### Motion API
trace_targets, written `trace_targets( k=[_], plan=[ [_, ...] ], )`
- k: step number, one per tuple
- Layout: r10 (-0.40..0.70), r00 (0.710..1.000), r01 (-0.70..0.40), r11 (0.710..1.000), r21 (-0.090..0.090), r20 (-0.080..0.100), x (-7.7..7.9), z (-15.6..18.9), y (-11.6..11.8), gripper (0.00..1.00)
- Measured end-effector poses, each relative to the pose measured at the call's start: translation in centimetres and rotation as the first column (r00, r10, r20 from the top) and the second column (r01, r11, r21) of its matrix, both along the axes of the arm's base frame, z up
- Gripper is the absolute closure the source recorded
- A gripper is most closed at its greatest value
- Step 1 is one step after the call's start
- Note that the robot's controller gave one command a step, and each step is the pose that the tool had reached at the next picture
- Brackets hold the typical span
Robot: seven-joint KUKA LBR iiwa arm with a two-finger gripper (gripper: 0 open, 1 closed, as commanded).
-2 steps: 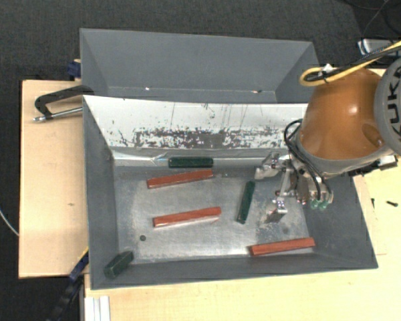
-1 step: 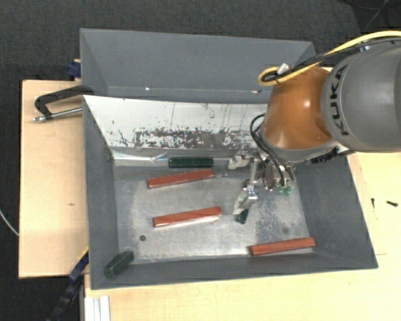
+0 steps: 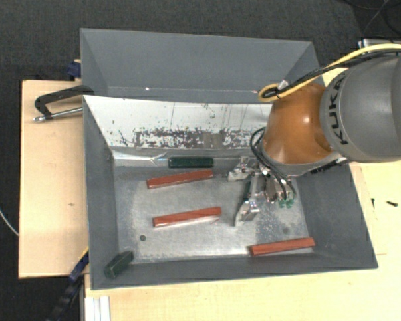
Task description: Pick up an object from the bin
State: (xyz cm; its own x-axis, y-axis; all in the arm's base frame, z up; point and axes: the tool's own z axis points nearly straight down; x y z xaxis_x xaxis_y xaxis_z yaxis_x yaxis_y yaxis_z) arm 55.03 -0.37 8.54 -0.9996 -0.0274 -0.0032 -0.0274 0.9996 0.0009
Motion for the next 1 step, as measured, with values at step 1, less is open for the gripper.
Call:
trace_targets(
  k=[1],
  plan=[
    [0.269,0.963,-0.269,0.963,-0.002,-0.006,-1.66,-0.82,5.61,1.0]
  ],
)
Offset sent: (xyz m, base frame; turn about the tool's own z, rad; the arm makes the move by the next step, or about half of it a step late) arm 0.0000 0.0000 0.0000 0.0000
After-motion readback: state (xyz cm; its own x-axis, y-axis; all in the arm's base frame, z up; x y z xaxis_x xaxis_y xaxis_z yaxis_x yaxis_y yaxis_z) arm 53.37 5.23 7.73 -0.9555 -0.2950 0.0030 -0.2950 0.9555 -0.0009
